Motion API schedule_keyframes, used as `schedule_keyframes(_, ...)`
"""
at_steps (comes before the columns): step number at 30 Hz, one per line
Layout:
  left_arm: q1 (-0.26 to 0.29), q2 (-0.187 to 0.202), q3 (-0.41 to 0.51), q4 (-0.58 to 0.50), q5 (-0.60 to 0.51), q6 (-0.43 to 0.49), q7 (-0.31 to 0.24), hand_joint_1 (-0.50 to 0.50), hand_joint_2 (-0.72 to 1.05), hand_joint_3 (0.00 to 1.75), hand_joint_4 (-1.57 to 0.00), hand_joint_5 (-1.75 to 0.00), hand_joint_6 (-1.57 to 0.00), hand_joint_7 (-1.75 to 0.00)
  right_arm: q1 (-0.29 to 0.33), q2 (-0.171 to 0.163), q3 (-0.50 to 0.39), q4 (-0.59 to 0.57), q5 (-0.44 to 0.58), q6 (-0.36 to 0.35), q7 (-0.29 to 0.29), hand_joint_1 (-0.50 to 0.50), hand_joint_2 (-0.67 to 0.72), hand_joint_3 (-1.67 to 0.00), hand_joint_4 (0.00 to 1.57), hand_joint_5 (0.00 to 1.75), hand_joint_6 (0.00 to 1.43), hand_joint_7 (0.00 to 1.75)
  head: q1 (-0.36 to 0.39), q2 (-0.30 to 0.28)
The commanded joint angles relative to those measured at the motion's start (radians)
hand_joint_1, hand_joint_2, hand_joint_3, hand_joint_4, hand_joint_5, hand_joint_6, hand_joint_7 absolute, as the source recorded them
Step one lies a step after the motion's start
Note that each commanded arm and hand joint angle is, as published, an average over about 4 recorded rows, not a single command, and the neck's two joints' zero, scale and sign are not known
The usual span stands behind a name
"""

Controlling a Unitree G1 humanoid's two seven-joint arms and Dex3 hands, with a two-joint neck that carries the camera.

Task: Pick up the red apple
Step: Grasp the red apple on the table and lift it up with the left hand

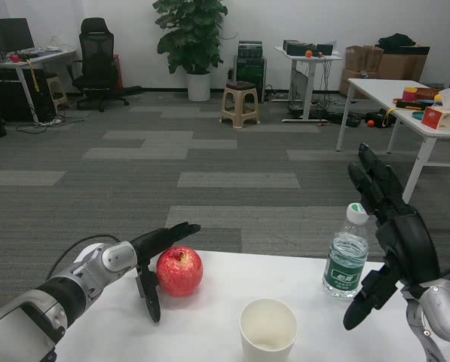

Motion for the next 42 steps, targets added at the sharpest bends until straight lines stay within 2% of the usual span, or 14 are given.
schedule_keyframes(1,0.012,-0.005,-0.008,0.010,-0.006,-0.004,0.013,-0.50,-0.02,0.00,0.00,0.00,0.00,-0.14,0.009,0.004,0.008,0.005,0.005,-0.011,-0.005,-0.42,0.72,0.00,0.00,0.00,0.00,0.00,0.001,-0.001)
schedule_keyframes(4,0.012,-0.005,-0.014,0.011,-0.006,-0.004,0.013,-0.50,-0.02,0.00,0.00,0.00,0.00,-0.14,0.009,0.003,0.008,0.005,0.005,-0.012,-0.005,-0.42,0.72,0.00,0.00,0.00,0.00,0.00,0.002,-0.003)
schedule_keyframes(7,0.012,-0.005,-0.021,0.011,-0.009,-0.004,0.015,-0.50,0.10,0.00,0.00,0.00,0.00,-0.14,0.009,0.004,0.008,0.005,0.005,-0.011,-0.005,-0.42,0.72,0.00,0.00,0.00,0.00,0.00,0.003,-0.005)
schedule_keyframes(9,0.012,-0.005,-0.024,0.011,-0.011,-0.004,0.016,-0.50,0.25,0.00,0.00,0.00,0.00,-0.14,0.009,0.004,0.008,0.005,0.004,-0.011,-0.005,-0.42,0.72,0.00,0.00,0.00,0.00,0.00,0.003,-0.005)
schedule_keyframes(13,0.012,-0.005,-0.047,0.011,-0.007,-0.004,0.016,-0.50,0.87,0.00,0.00,0.00,0.00,-0.21,0.009,0.004,0.008,0.005,0.004,-0.011,-0.005,-0.42,0.72,0.00,0.00,0.00,0.00,0.00,0.003,-0.005)
schedule_keyframes(16,0.012,-0.005,-0.058,0.011,-0.006,-0.004,0.016,-0.49,1.05,0.00,0.00,0.00,-0.01,-0.21,0.009,0.004,0.008,0.005,0.004,-0.012,-0.005,-0.42,0.72,0.00,0.00,0.00,0.00,0.00,0.004,-0.006)
schedule_keyframes(21,0.012,-0.004,-0.088,0.014,0.002,-0.002,0.016,-0.48,1.05,0.00,0.00,0.00,-0.12,-0.23,0.009,0.004,0.008,0.005,0.005,-0.014,-0.006,-0.42,0.72,0.00,0.00,0.00,0.00,0.00,0.007,-0.003)
schedule_keyframes(25,0.012,-0.002,-0.110,0.015,0.007,-0.001,0.015,-0.48,1.05,0.00,0.00,-0.05,-0.35,-0.38,0.009,0.004,0.008,0.005,0.006,-0.016,-0.007,-0.42,0.72,0.00,0.00,0.00,0.00,0.00,0.007,-0.005)
schedule_keyframes(29,0.011,-0.001,-0.133,0.015,0.011,-0.001,0.013,-0.46,1.05,0.00,-0.01,-0.36,-0.62,-0.58,0.009,0.004,0.008,0.005,0.006,-0.017,-0.007,-0.42,0.72,0.00,0.00,0.00,0.00,0.00,0.008,-0.006)
schedule_keyframes(35,0.009,0.000,-0.165,0.014,0.011,-0.014,0.015,-0.46,1.05,0.00,-0.08,-0.69,-0.84,-0.84,0.010,0.005,0.009,0.007,0.006,-0.018,-0.010,-0.39,0.72,0.00,0.00,0.00,0.00,0.00,0.008,-0.007)
schedule_keyframes(38,0.011,-0.001,-0.160,0.015,0.008,-0.042,0.025,-0.44,1.05,0.00,-0.15,-0.80,-1.01,-1.03,0.011,0.006,0.009,0.007,0.006,-0.019,-0.011,-0.38,0.72,0.00,0.00,0.00,0.00,0.00,0.008,-0.007)
schedule_keyframes(42,0.025,-0.002,-0.132,0.017,-0.023,-0.081,0.034,-0.44,1.05,0.00,-0.34,-0.95,-1.23,-1.38,0.014,0.006,0.009,0.007,0.007,-0.020,-0.013,-0.38,0.72,0.00,0.00,0.00,0.00,0.00,0.008,-0.005)
